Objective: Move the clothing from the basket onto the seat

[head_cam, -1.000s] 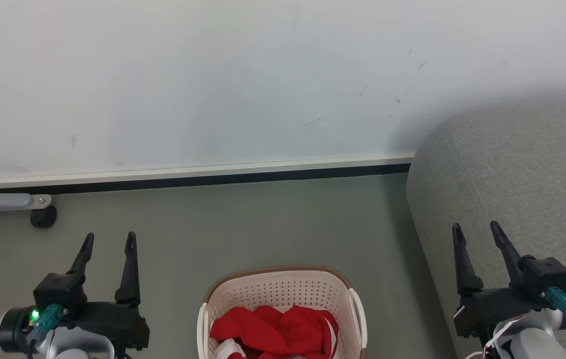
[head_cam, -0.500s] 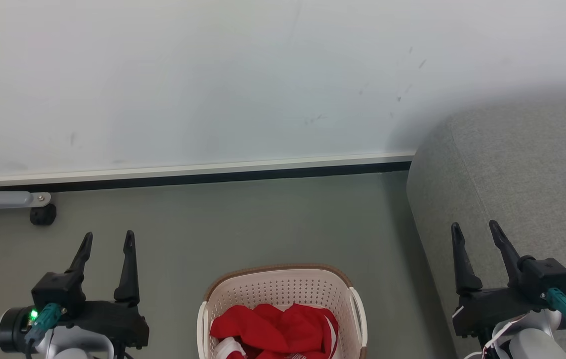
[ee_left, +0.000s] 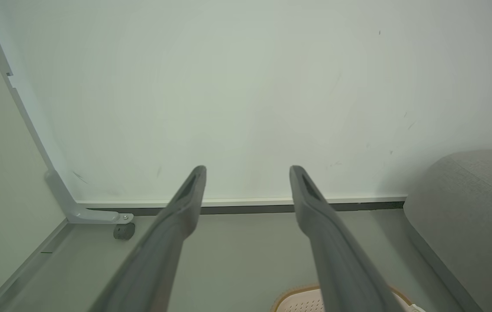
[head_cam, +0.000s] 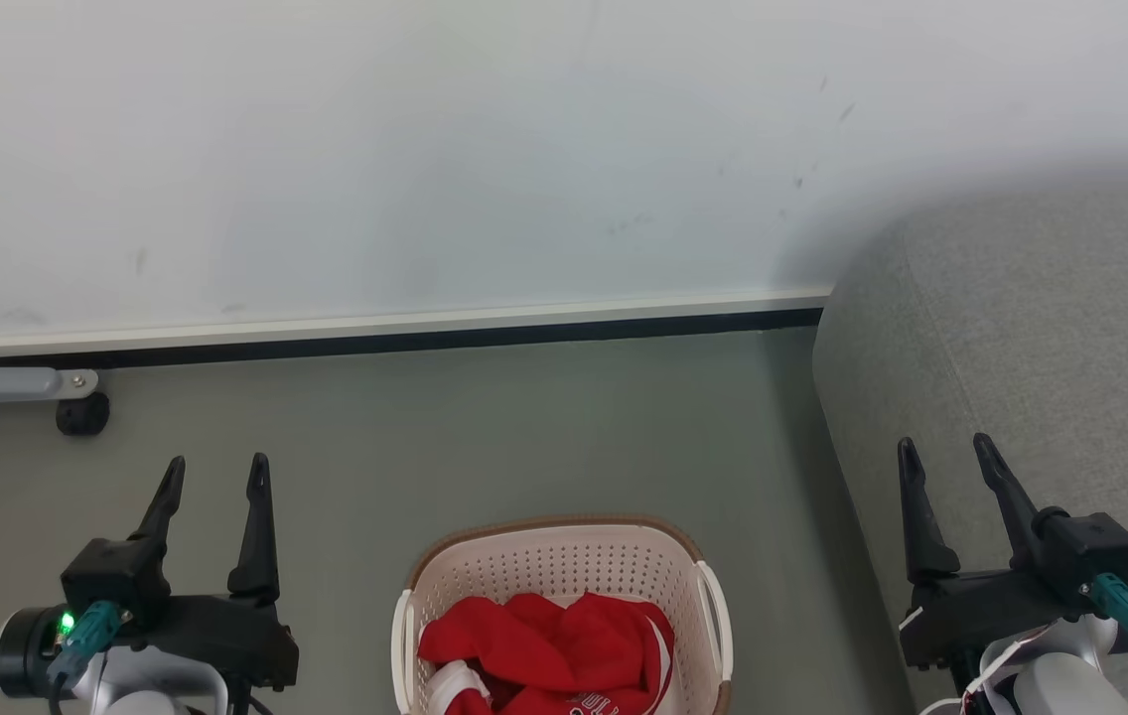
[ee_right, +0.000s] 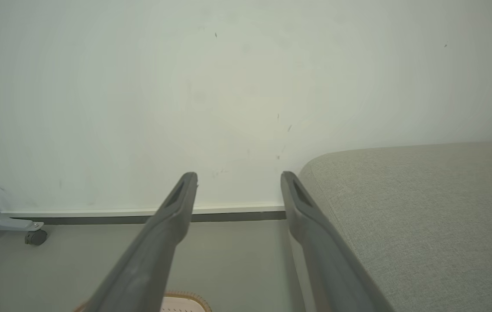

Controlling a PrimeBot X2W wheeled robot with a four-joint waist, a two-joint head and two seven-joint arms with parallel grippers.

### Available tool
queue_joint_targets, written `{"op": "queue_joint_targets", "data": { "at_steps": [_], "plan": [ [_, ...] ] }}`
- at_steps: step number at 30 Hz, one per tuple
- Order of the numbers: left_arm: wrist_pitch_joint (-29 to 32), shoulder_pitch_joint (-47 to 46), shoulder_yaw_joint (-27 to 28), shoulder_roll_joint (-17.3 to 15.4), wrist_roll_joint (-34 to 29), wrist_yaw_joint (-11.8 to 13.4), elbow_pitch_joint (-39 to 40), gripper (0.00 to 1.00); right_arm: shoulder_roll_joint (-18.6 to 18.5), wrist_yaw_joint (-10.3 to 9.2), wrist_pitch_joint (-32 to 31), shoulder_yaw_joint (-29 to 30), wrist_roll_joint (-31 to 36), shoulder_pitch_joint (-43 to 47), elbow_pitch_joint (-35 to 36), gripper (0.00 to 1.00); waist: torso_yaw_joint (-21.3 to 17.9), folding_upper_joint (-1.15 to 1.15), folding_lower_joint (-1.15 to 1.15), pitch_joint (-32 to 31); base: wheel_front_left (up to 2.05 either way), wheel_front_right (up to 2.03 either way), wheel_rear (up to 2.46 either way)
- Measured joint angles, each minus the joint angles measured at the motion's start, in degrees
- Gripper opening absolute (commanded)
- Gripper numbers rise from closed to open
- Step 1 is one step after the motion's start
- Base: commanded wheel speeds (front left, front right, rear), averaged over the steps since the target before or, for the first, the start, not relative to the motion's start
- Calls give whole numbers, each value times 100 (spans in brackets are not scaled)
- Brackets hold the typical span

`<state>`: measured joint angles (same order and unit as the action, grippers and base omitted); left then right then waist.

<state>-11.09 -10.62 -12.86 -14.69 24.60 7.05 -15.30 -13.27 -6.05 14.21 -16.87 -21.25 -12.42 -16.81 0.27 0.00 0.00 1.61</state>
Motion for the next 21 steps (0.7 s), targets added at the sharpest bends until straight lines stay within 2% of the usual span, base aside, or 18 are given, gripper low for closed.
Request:
{"op": "queue_joint_targets", "data": {
  "at_steps": [9, 13, 14, 15, 21],
  "plan": [
    [88, -104, -59, 29, -8, 0, 227, 100, 85, -7, 2, 35, 1, -241, 402, 100, -45, 1, 0, 618, 0, 0, 0],
    [201, -394, -226, 59, -51, -59, 252, 100, 159, -38, 0, 40, 33, -536, 635, 100, -107, 0, 1, 1102, 0, 0, 0],
    [267, -472, -287, 77, -49, -158, 237, 100, 178, -52, -1, 38, 65, -645, 704, 100, -128, 0, 1, 1256, 0, 0, 0],
    [506, -984, -583, 109, -108, -403, -113, 100, 316, -57, -5, 8, 223, -1181, 890, 100, -251, 1, 1, 1982, 0, 0, 0],
    [705, -1348, -959, 193, -352, -614, -556, 100, 422, -57, -5, -31, 294, -1532, 912, 100, -363, 1, 2, 2509, 0, 0, 0]
  ]
}}
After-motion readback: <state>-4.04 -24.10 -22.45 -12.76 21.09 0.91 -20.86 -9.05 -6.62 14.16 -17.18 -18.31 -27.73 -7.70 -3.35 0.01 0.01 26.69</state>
